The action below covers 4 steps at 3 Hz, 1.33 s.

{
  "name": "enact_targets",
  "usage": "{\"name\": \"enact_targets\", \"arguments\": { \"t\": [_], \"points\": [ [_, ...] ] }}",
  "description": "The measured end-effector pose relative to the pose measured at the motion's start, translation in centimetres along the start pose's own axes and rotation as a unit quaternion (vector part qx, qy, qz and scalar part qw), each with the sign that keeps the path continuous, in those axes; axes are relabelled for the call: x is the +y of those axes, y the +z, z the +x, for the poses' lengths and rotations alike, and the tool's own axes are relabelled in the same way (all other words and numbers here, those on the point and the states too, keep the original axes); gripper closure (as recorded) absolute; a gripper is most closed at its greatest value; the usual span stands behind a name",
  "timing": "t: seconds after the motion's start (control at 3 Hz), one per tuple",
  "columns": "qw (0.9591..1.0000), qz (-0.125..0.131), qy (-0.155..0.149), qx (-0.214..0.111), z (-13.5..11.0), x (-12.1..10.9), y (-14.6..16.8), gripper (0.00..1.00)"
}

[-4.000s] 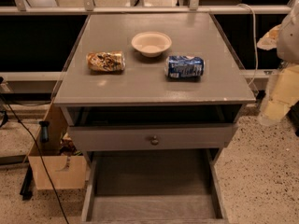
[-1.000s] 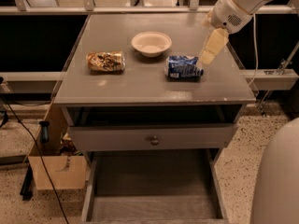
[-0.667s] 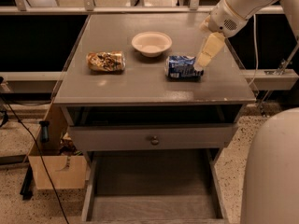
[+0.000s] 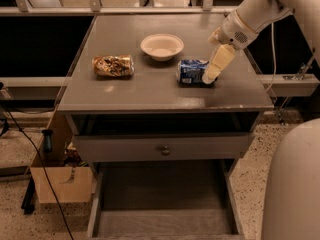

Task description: Place pepsi can into middle drawer

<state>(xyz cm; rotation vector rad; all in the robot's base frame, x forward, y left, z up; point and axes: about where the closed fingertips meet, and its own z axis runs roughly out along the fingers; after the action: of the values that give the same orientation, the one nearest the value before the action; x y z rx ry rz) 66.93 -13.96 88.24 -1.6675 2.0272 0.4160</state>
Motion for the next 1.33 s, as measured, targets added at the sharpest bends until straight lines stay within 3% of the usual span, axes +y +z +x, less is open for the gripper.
{"name": "enact_targets", "arguments": {
  "t": [1.0, 1.33],
  "points": [
    [0.9995, -0.030, 0.006, -0.001, 0.6, 2.4, 3.8, 0.00],
    [0.9995, -0.031, 0.006, -0.001, 0.6, 2.4, 4.0, 0.16]
  ]
}}
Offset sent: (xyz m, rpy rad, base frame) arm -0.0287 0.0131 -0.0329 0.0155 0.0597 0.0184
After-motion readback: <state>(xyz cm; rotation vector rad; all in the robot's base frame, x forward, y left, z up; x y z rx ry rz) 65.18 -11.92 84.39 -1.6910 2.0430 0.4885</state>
